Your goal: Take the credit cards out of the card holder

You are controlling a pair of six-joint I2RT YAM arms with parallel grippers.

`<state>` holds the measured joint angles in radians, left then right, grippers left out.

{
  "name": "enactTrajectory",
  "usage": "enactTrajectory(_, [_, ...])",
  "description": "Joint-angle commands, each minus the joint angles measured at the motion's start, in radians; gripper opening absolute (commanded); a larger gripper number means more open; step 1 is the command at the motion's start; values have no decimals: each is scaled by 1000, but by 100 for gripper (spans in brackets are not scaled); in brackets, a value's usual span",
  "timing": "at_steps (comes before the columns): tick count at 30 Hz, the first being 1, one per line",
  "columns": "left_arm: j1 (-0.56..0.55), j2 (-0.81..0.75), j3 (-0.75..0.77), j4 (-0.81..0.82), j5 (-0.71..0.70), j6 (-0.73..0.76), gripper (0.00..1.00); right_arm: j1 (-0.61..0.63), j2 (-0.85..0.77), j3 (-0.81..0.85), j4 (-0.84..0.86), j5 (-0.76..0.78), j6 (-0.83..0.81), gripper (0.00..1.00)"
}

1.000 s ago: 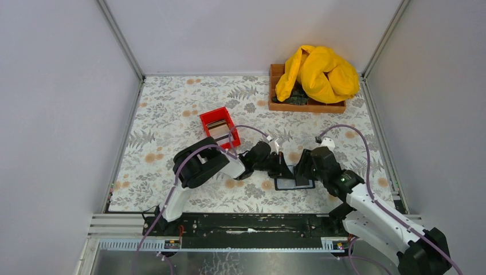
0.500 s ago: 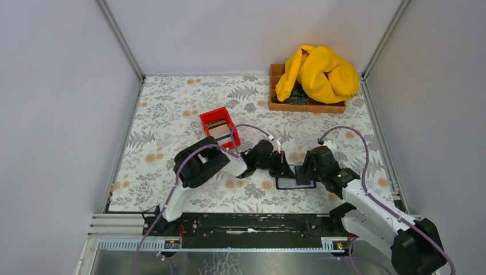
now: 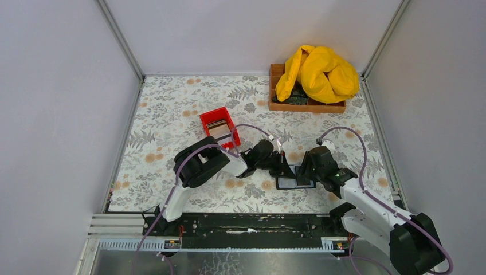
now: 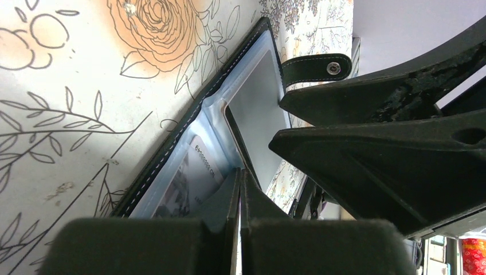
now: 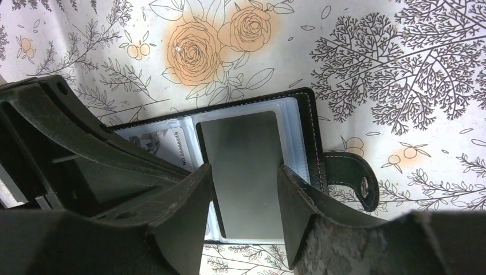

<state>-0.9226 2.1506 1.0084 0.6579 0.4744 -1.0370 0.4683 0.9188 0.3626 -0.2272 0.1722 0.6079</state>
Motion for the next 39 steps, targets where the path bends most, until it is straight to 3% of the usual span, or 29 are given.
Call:
enactTrajectory(1, [5, 37, -1, -84, -17, 32, 0, -10, 9, 6, 23, 20, 2, 54])
enactTrajectory(39, [8, 37, -1, -84, 0, 30, 0, -22, 41, 6, 33, 33, -1, 60])
